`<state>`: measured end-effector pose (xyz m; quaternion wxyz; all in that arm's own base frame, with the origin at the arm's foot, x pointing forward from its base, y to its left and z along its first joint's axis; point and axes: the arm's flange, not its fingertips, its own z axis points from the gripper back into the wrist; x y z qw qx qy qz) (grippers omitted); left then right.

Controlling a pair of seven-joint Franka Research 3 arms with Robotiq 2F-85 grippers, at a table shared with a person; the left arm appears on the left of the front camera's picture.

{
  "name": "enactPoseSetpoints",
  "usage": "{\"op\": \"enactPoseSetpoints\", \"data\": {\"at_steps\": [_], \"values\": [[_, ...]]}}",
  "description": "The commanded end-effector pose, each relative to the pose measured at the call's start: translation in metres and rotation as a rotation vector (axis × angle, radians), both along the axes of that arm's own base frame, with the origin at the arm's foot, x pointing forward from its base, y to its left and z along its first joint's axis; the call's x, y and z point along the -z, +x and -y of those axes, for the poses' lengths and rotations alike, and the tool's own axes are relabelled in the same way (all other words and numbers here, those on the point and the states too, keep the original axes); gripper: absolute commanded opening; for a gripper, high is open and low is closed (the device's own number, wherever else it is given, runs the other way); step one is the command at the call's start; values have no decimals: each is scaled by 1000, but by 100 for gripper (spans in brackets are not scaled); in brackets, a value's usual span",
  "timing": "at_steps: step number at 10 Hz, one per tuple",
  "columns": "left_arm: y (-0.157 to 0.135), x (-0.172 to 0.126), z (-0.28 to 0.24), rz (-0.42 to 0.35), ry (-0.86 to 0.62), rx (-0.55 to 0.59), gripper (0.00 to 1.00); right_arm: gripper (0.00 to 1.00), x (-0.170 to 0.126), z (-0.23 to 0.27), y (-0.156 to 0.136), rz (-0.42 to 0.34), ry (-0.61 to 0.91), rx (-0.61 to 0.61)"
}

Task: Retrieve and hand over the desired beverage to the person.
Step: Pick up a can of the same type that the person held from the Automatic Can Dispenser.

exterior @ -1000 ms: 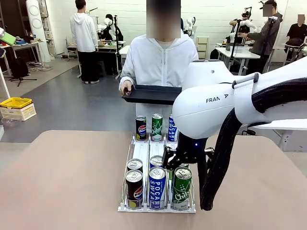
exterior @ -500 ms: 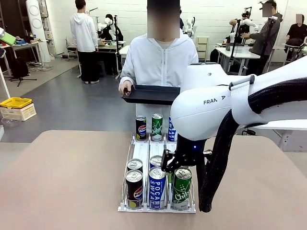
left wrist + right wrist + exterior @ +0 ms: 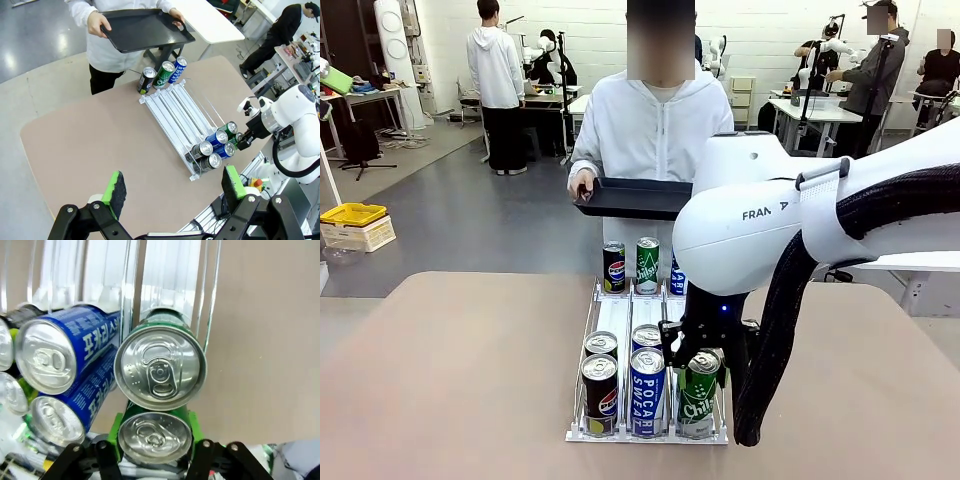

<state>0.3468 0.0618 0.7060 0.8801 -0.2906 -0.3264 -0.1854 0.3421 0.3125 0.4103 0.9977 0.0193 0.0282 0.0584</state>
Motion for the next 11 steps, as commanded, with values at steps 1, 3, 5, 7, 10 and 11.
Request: {"op": "enactPoseSetpoints", "data": {"at_steps": [1,3,5,7,10,11], "values": [[-1,0,-1,6,1,13,100,15,-1,-1,5,6,2,-17],[-1,0,-1,6,1,13,100,0,0,0,5,10,3,-16],[-1,0,-1,6,1,13,100,0,-5,0,2,5,-12,-18],[-1,0,-1,6,1,13,100,55,-28,-4,-9,-12,-51,-12],[-1,0,-1,6,1,13,100,55,-105,-25,-48,103,-121,-34],[-1,0,-1,6,1,13,100,55,-143,-32,-61,180,-147,-14]]}}
